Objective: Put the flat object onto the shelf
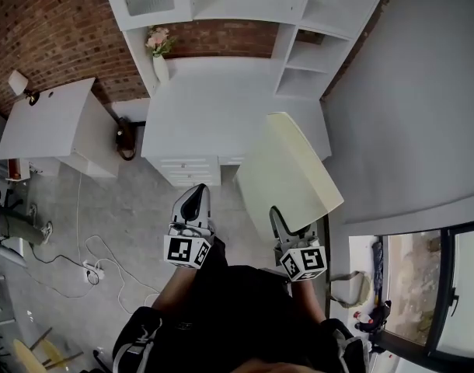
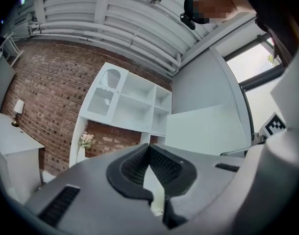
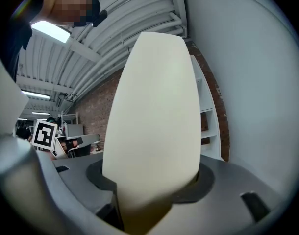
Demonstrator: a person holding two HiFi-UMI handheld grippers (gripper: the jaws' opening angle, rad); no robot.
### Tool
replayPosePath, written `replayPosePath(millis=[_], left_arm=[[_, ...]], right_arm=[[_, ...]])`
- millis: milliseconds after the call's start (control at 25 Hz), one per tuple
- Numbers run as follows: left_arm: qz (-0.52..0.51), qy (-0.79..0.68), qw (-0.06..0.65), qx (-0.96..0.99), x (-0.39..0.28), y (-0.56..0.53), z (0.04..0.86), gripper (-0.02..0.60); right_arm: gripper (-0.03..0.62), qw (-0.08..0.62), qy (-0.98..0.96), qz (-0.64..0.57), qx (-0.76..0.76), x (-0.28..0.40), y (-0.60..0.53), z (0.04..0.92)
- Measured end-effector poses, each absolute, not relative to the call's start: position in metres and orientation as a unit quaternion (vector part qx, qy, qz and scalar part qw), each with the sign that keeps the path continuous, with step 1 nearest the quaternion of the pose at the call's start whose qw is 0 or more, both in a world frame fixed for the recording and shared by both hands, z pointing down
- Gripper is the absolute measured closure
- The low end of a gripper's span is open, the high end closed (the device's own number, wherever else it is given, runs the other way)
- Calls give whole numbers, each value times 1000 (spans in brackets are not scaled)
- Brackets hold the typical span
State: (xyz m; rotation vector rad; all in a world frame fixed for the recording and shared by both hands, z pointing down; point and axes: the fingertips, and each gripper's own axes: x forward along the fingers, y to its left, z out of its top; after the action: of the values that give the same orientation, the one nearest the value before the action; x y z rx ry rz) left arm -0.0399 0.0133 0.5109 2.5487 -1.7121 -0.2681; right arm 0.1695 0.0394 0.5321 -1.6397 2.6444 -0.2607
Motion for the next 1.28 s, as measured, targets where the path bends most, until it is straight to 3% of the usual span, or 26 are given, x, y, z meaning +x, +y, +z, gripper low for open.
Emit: replayPosePath(millis=[560,1280], left_arm=[[-100,-531,41,840,-136,-128,498,572],[-88,-537,32,838,-138,-216,486,572]], right_arm=[[309,-22,824,-29,-565,90,-108,499],[309,-8,840,-2,-543,78,-223,471]])
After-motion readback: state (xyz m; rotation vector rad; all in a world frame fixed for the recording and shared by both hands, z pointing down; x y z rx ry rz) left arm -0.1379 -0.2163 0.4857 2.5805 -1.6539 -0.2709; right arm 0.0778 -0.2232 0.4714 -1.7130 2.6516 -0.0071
